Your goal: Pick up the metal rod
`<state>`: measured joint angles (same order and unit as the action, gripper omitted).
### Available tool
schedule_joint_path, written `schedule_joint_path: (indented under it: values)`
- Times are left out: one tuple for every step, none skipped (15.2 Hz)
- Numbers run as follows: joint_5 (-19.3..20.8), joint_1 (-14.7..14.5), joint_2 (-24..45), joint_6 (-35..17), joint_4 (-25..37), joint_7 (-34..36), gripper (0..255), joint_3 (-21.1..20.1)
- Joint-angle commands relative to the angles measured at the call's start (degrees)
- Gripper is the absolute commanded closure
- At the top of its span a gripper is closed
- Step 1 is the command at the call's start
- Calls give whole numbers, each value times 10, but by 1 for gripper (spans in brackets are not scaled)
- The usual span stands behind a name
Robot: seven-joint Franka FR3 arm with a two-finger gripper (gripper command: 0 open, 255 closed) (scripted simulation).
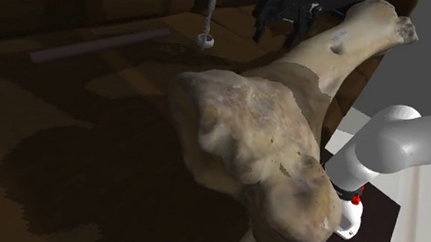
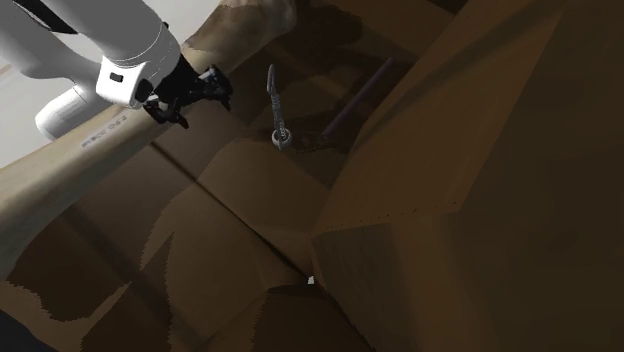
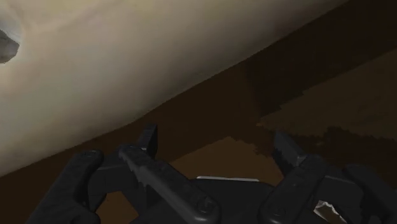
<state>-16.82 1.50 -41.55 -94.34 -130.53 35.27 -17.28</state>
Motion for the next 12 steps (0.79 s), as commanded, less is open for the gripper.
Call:
schedule_joint_path:
  values:
    - [-22, 7, 23, 8, 27, 71, 0, -31]
    - [-30, 12, 36, 7, 40, 104, 0, -46]
    - [-38, 17, 50, 6, 53, 137, 0, -62]
    - [-45, 23, 64, 5, 68, 170, 0, -78]
    - [-50, 29, 80, 3, 83, 203, 0, -93]
    - [-55, 35, 97, 1, 99, 236, 0, -109]
    - [-59, 42, 114, -2, 116, 270, 0, -125]
    - [-61, 49, 133, -5, 134, 304, 0, -141]
    - [-62, 56, 153, -8, 152, 338, 0, -157]
    - [-61, 63, 174, -12, 171, 372, 0, -173]
    - [-58, 71, 196, -16, 191, 407, 0, -190]
    - [-53, 78, 220, -20, 212, 443, 0, -207]
